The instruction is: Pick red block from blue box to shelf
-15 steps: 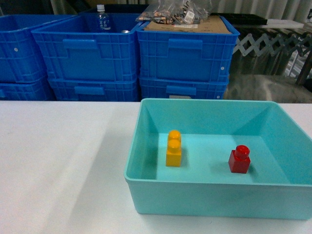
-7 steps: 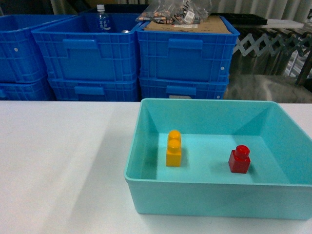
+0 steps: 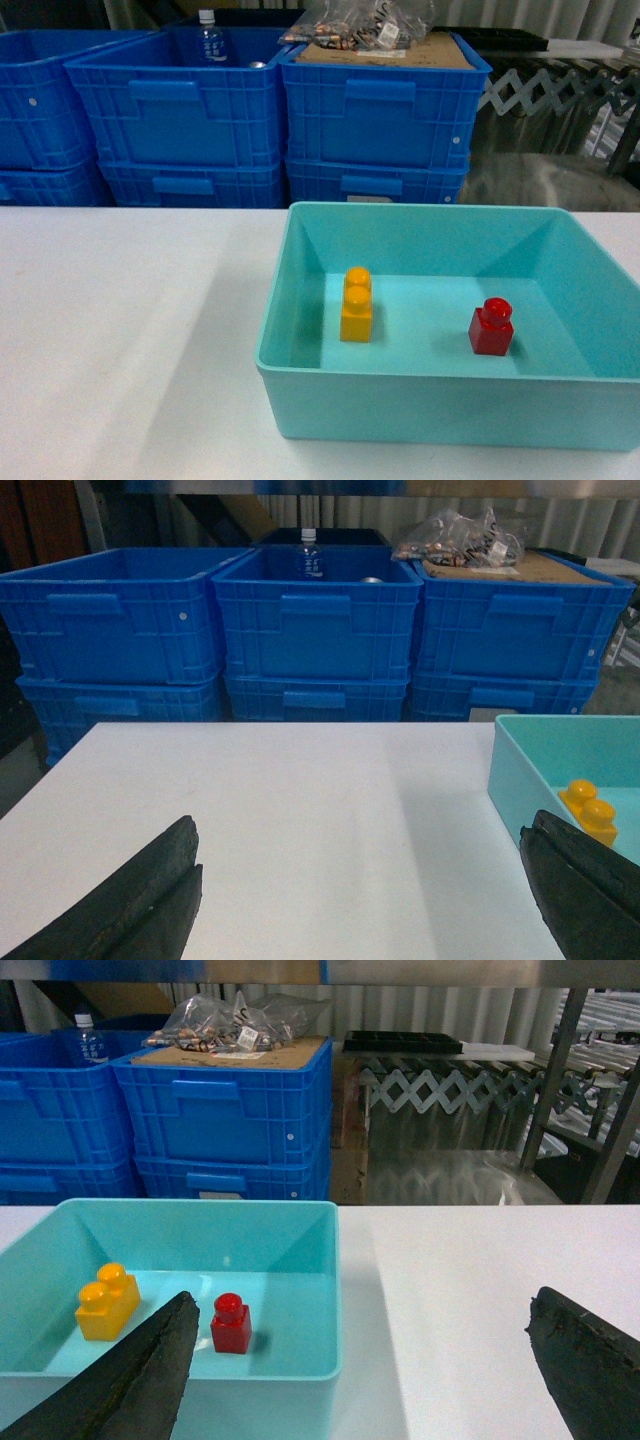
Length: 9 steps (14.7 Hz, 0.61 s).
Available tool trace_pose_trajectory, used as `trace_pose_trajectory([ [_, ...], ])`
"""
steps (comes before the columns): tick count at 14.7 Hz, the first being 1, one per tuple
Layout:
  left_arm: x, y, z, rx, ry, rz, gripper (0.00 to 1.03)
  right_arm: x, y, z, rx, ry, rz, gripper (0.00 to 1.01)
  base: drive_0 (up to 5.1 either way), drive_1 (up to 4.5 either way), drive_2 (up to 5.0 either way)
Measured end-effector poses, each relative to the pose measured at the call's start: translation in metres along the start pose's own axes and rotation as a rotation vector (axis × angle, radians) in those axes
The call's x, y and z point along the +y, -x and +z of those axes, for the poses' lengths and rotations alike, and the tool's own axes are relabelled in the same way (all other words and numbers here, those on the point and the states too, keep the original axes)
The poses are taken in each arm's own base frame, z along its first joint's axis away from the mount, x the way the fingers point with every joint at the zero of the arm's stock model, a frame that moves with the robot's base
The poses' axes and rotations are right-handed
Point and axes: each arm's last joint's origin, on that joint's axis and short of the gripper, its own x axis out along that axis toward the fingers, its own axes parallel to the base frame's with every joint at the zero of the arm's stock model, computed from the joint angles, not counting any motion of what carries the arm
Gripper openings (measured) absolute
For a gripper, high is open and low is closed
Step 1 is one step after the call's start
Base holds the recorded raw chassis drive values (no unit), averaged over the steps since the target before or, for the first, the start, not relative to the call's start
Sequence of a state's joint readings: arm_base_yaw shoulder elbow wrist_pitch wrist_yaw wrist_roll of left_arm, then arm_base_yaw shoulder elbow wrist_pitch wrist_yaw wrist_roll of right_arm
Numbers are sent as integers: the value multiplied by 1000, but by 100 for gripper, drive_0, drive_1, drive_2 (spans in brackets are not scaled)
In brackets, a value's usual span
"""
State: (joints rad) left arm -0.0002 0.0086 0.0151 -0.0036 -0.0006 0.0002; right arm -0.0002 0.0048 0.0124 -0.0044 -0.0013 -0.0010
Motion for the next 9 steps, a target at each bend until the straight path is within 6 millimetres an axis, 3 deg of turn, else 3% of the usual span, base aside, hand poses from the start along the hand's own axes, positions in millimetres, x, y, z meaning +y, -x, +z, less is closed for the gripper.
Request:
trace_pose_trajectory([
  [9, 0, 0, 0, 0, 0, 0, 98, 0, 0, 0, 0, 0, 0, 98, 0, 0, 0],
])
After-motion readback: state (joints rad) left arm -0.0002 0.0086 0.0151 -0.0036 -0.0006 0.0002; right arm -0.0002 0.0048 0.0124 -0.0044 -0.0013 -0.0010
